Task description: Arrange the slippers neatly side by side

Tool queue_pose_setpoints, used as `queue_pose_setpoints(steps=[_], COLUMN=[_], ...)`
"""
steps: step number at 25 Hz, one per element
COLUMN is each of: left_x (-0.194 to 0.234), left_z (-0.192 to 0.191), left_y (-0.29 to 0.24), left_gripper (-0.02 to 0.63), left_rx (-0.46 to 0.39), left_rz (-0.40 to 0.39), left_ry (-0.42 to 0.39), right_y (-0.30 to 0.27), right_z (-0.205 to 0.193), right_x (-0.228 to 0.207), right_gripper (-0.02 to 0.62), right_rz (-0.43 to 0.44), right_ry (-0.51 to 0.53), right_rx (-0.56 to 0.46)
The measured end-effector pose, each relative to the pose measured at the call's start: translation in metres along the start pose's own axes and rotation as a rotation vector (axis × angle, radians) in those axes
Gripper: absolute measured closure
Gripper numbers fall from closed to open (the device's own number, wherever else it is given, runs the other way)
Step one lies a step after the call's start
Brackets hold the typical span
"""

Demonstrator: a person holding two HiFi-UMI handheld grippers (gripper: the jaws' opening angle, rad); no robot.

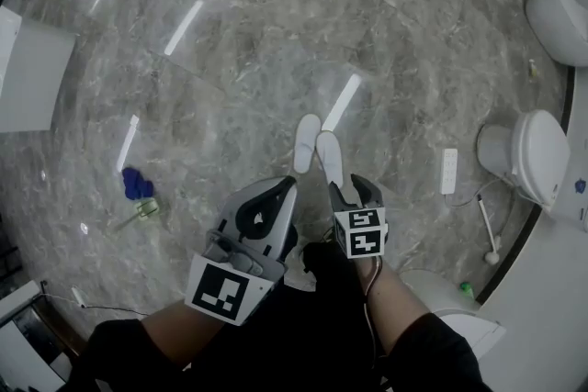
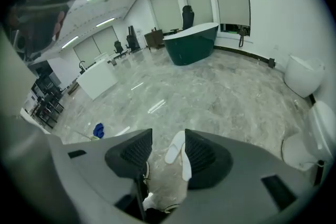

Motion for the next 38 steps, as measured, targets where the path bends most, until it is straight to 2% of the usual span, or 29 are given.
queue_pose_setpoints(steps=[9,23,31,38], left_x=[0.027,0.063,0.080,0.083], left_z=[-0.084,-0.202,-0.242,-0.250], left_y=[-0.052,-0.102,-0.121,-0.117], left_gripper=[0.604,0.604,0.604,0.604], left_rx=[-0.005,-0.026,-0.055,-0.087], left_rz=[0.016,0.035,0.042,0.046], left_ry=[0.027,-0.006,-0.058,-0.065], right_y=[-0.108,-0.238,-0.315,-0.365], right_z=[-0.068,-0.153,-0.194,-0.230], right_x=[-0.032,-0.067,-0.075,-0.083], right_gripper=[0.425,0.425,0.425,0.425], right_rz=[0.004,0.019,0.017,0.008], right_ry=[-0.031,-0.017,0.024,0.050], right_rx=[0.069,0.118,0.188,0.266])
Point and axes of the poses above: the fingertips, and each gripper's own axes: y backward along the fingers, x to its left, z out of its top, the point moved 4 cm from there along y, backward along the fingers, and after that the axes turned 3 degrees about y, right-handed, at the moved point
